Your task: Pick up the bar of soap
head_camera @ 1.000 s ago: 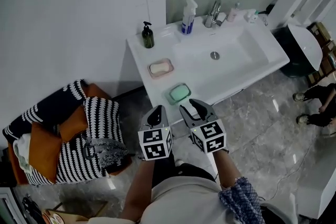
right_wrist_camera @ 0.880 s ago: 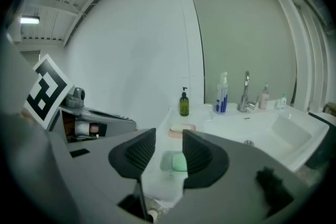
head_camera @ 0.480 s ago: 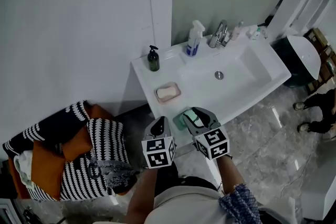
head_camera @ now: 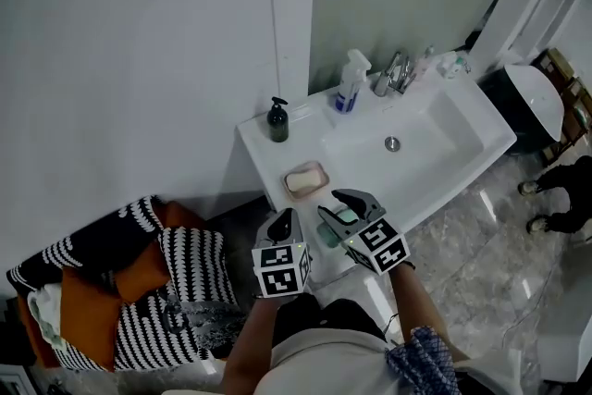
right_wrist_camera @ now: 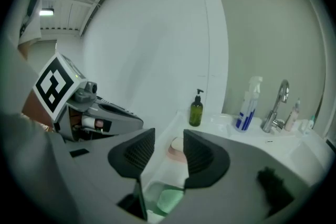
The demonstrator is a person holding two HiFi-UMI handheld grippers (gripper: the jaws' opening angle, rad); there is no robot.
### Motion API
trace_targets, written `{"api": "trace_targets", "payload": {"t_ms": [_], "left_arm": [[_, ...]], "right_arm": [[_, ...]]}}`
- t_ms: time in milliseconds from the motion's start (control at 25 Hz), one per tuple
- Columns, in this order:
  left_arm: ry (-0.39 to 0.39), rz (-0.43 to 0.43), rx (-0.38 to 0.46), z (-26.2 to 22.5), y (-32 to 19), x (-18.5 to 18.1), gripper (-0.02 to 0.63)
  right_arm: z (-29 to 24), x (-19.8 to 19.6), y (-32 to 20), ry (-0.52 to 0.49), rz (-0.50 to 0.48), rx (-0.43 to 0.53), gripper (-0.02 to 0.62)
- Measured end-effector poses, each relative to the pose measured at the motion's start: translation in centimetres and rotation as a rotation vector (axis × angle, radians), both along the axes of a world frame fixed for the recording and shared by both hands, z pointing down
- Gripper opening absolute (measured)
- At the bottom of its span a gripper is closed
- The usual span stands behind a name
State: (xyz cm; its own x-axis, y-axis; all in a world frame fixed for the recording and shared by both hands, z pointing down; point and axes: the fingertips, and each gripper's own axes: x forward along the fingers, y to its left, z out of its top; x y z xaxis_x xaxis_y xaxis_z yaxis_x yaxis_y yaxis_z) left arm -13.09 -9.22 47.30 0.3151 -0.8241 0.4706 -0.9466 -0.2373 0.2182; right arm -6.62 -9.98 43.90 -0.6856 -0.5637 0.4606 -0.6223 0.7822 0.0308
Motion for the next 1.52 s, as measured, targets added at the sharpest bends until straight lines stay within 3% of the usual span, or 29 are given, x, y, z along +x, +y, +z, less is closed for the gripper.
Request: {"api": "trace_targets", "payload": {"t_ms": [160,320,720,1000,1240,1520], "left_arm": [[-0.002,0.003,0.003,-0.1,-1.1,-0.5,0.008],[-0.004,0.003,0.0,0.1,-2.0,-0.7,0.008],[-0.008,-0.062,-0.008,0.4,-5.1,-1.4,0.008],[-0.009,-0.127,-0.034,0.8,-6.9,-2.2,0.009],[-0.006,-0.166,-0.068,2.0,-7.9,-2.6,0.009],[-0.016,-0.186,-0.093,2.6,-8.5,-2.8,0.008]], "right_arm": [[1.2,-0.8,-0.7,0.091,-0.088,-0.014,0.164],[1.1,-1.3,-2.4,0.153,-0.139,0.034,0.166],[3.9,-3.0,-5.4,0.409,-0.434,0.083,0.192],[6.7,-4.4,-6.7,0.511,-0.636,0.064,0.198],[10.1,-4.6,-7.4,0.598,-0.744,0.035,0.199],[12.9,-4.8,-7.6,0.645,-0.807,-0.005,0.199]]}}
